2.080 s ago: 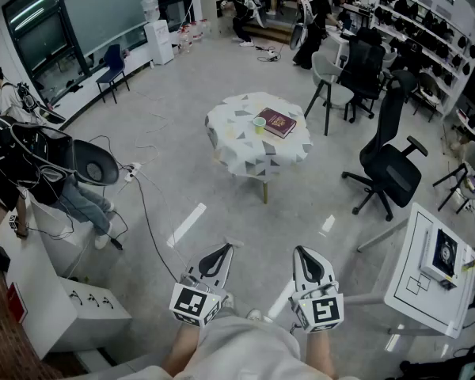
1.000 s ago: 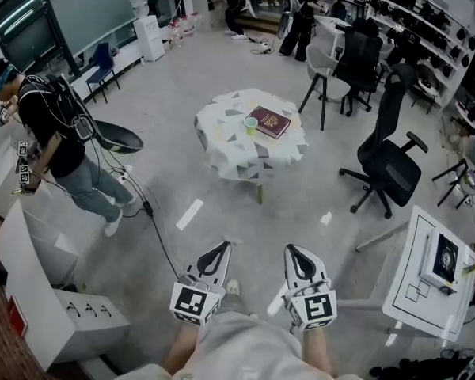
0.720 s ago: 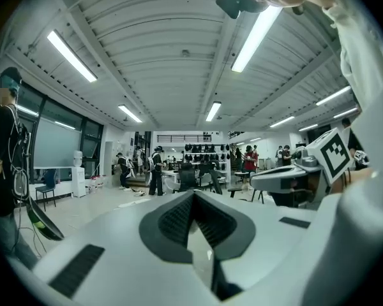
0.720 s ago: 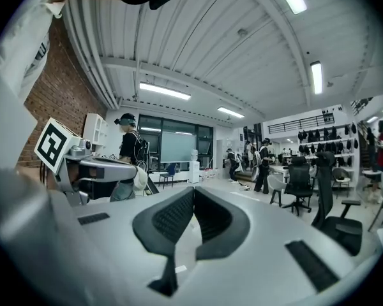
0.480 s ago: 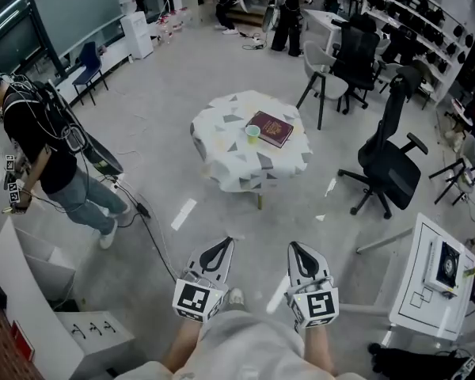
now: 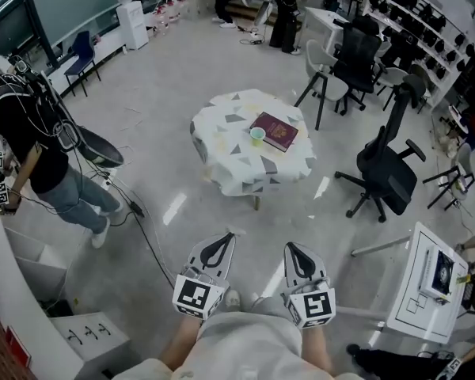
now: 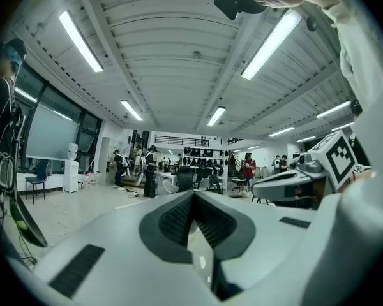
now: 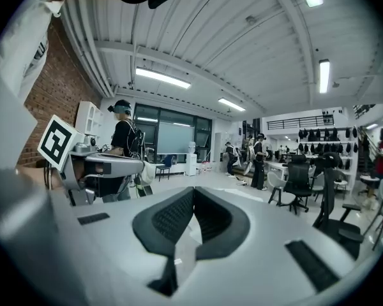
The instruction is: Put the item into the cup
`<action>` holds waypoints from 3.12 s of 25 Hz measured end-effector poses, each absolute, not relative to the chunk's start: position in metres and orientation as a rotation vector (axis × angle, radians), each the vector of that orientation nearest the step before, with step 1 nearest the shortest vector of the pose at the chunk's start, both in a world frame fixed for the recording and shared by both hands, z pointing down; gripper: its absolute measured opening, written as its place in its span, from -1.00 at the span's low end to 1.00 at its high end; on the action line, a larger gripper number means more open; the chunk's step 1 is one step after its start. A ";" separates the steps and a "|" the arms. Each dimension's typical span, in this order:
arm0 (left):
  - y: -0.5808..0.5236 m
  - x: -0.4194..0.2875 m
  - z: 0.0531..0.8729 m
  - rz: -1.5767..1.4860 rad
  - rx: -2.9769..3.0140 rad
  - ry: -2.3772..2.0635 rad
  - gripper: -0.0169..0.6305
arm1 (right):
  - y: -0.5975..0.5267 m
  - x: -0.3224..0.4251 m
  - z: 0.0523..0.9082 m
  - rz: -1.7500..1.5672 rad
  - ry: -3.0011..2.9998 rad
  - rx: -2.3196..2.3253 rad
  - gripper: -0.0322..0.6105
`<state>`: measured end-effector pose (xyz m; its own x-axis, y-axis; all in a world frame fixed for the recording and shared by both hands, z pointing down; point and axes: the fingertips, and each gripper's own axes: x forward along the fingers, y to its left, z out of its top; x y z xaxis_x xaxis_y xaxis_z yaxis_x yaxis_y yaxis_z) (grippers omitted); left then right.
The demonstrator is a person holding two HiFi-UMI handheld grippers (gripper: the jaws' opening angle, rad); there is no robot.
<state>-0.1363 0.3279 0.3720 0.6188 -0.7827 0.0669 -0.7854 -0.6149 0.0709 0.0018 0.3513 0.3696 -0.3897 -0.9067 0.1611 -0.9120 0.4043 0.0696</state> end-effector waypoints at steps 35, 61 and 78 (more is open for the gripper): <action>0.150 -0.108 0.366 0.135 2.689 -1.493 -0.91 | 0.144 0.036 0.367 0.080 -2.629 1.538 -0.88; 0.061 -0.053 0.373 0.177 2.579 -1.632 -0.91 | 0.044 0.092 0.382 0.190 -2.750 1.444 -0.88; -0.003 -0.059 0.385 0.125 2.608 -1.559 -0.91 | -0.014 0.080 0.388 0.146 -2.689 1.468 -0.88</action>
<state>-0.0591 -0.0035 0.3854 0.4722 -0.8730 0.1217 -0.8813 -0.4706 0.0437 0.0796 -0.0145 0.3878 -0.5395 -0.8346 0.1111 -0.8418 0.5378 -0.0477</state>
